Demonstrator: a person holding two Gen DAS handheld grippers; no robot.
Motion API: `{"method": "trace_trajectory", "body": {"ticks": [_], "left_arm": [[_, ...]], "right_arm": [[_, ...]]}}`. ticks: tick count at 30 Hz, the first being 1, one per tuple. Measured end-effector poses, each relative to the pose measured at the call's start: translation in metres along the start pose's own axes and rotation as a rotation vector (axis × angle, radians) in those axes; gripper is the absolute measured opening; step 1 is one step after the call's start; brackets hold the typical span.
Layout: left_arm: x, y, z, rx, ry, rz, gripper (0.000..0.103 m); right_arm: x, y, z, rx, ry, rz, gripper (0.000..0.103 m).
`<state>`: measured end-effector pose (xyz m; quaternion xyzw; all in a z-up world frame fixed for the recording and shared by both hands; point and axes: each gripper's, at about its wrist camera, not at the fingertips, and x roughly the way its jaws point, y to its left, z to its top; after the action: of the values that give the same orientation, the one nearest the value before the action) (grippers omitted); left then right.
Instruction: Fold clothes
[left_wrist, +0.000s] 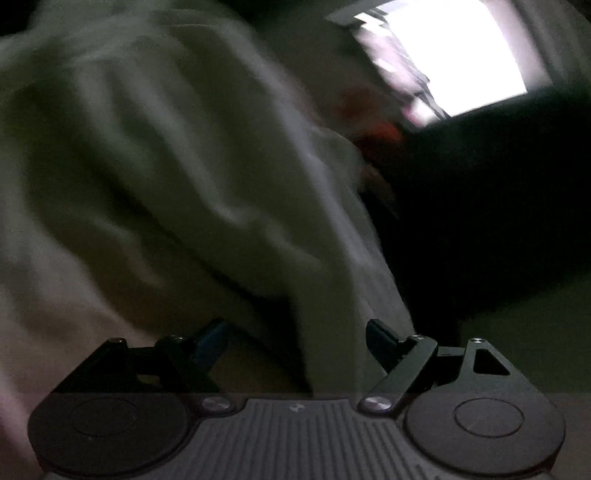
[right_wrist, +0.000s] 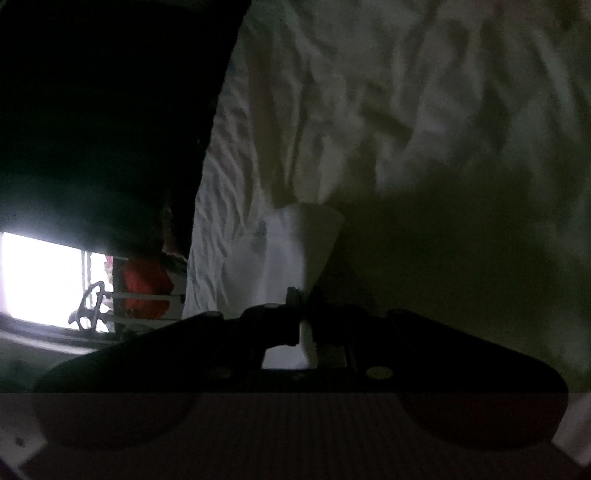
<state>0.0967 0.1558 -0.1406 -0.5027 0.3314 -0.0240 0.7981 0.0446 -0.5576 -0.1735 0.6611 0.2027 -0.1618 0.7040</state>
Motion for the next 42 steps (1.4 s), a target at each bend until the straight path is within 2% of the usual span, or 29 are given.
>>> {"method": "trace_trajectory", "body": {"ticks": [2, 3, 5, 7, 10, 12, 14, 16, 18, 19, 21, 22, 23, 24, 25, 26, 27, 31, 34, 35, 38, 42], "left_arm": [[0.0, 0.014, 0.014, -0.095, -0.037, 0.041, 0.083], [0.002, 0.016, 0.02, -0.117, -0.046, 0.06, 0.083], [0.006, 0.02, 0.034, -0.14, -0.047, 0.103, 0.083], [0.015, 0.017, 0.051, -0.11, -0.004, 0.142, 0.083], [0.015, 0.019, 0.071, -0.105, -0.028, 0.152, 0.08], [0.016, 0.024, 0.078, -0.111, -0.065, 0.144, 0.074], [0.019, 0.032, 0.081, -0.158, -0.084, 0.107, 0.062], [0.018, 0.036, 0.085, -0.194, -0.102, 0.086, 0.057], [0.011, 0.037, 0.093, -0.187, -0.13, 0.066, 0.051], [0.01, 0.034, 0.094, -0.176, -0.151, 0.06, 0.047], [0.004, 0.03, 0.098, -0.132, -0.179, 0.065, 0.037], [0.001, 0.028, 0.099, -0.109, -0.189, 0.073, 0.028], [0.0, 0.025, 0.098, -0.089, -0.198, 0.086, 0.016], [-0.004, 0.024, 0.098, -0.074, -0.208, 0.092, 0.01], [-0.01, 0.023, 0.097, -0.065, -0.218, 0.092, 0.009], [-0.02, 0.022, 0.097, -0.058, -0.235, 0.084, 0.007], [-0.033, 0.019, 0.096, -0.054, -0.26, 0.069, 0.007], [-0.091, 0.014, 0.095, -0.047, -0.368, -0.024, 0.005], [-0.132, 0.025, 0.096, -0.091, -0.464, -0.104, 0.005], [-0.141, 0.029, 0.097, -0.1, -0.487, -0.109, 0.005], [-0.165, 0.044, 0.101, -0.099, -0.538, -0.074, 0.005], [-0.175, 0.06, 0.098, -0.118, -0.54, 0.018, 0.005]], "right_arm": [[0.0, -0.003, 0.003, 0.02, 0.01, 0.025, 0.016], [-0.001, -0.005, 0.005, 0.028, 0.015, 0.038, 0.031], [-0.002, -0.006, 0.008, 0.004, 0.003, 0.032, 0.051], [-0.001, -0.005, 0.01, -0.019, -0.006, 0.012, 0.053], [0.012, -0.002, 0.008, -0.036, 0.05, 0.023, 0.053], [0.02, 0.004, 0.008, -0.066, 0.069, 0.021, 0.053], [0.023, 0.013, 0.015, -0.132, 0.052, -0.008, 0.053], [0.023, 0.022, 0.025, -0.221, 0.025, -0.034, 0.053], [0.026, 0.025, 0.029, -0.301, 0.007, -0.065, 0.049], [0.027, 0.023, 0.03, -0.303, 0.009, -0.067, 0.048], [0.034, 0.017, 0.033, -0.248, 0.036, -0.051, 0.035], [0.035, 0.016, 0.035, -0.233, 0.047, -0.038, 0.032], [0.036, 0.017, 0.034, -0.241, 0.054, -0.024, 0.024], [0.034, 0.02, 0.032, -0.27, 0.042, -0.024, 0.02], [0.032, 0.024, 0.03, -0.302, 0.028, -0.026, 0.016], [0.031, 0.028, 0.028, -0.335, 0.014, -0.028, 0.008], [0.028, 0.03, 0.026, -0.355, -0.003, -0.018, 0.006], [0.005, 0.041, 0.024, -0.374, -0.07, 0.005, 0.006], [-0.014, 0.055, 0.02, -0.421, -0.159, 0.0, 0.006], [-0.025, 0.057, 0.017, -0.434, -0.194, 0.005, 0.006], [-0.054, 0.058, 0.009, -0.435, -0.28, -0.023, 0.006], [-0.068, 0.054, -0.009, -0.39, -0.298, -0.179, 0.006]]}}
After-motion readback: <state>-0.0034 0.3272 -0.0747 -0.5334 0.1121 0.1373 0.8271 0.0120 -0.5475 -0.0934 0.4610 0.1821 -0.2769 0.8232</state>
